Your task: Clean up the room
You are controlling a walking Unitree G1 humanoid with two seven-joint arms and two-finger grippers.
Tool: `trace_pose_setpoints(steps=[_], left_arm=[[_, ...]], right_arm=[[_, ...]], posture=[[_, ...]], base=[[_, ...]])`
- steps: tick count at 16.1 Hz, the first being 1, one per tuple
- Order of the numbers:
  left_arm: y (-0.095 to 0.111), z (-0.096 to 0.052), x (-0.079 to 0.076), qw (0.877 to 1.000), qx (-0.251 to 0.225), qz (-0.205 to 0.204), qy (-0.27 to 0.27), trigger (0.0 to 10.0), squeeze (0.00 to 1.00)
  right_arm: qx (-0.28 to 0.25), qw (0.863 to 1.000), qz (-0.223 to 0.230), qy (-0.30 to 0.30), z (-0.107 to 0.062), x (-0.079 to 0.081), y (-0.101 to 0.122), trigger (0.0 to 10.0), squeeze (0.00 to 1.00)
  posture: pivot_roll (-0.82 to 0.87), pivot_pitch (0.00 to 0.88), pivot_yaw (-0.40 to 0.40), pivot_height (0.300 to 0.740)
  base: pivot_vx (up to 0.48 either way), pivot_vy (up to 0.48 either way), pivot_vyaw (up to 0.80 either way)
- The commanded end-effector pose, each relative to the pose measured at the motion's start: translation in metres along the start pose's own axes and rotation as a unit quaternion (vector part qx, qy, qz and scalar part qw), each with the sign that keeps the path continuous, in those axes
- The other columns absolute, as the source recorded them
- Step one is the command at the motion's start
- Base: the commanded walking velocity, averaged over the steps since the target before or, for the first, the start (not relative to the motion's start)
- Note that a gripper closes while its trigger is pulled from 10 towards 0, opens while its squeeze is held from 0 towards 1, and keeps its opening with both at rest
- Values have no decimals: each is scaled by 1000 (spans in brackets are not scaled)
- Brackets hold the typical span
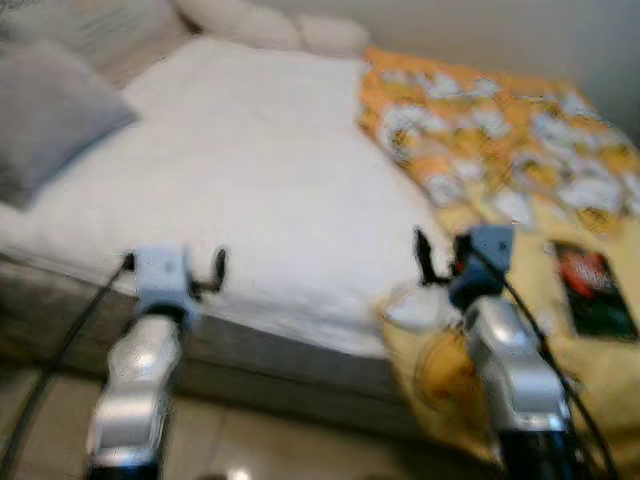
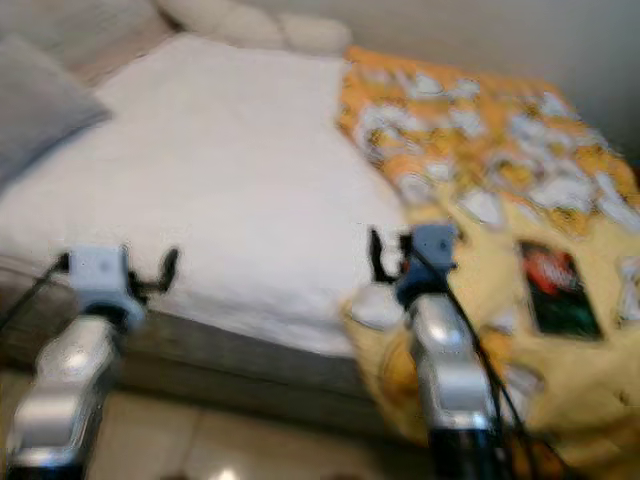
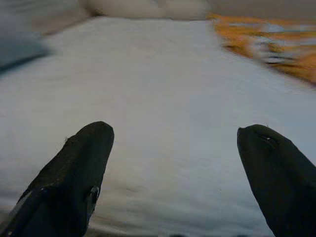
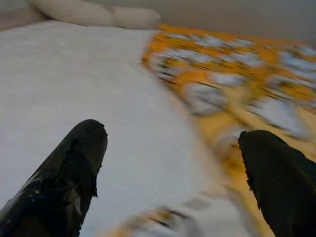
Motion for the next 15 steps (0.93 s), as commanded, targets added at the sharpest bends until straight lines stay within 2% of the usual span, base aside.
trace_pose_setpoints(steps=[1,15], left_arm=[[6,2,3,1000,-7,11,3,10000,1000],[7,5,1,1000,-4,18,-4,10000,1000]], right_arm=[[0,1000,5,-4,-1,-1,0,10000,1000],[7,1000,13,-7,-2,1,-4,10000,1000]], posture=[[-36,0,-65,740],[-47,0,-45,740]], base=[[0,-480,0],[0,-480,0]])
Point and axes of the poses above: a point about 5 cm out from each wrist's last joint towards the gripper, its own z axis pointing out of the wrist towards the gripper, its own y axis along the axis of the wrist's last joint, x = y × z, the point moved 2 cm from there along z, pointing out of the wrist towards the gripper, and after that the axes turned 7 degrees about -z, right-handed, at the moved point
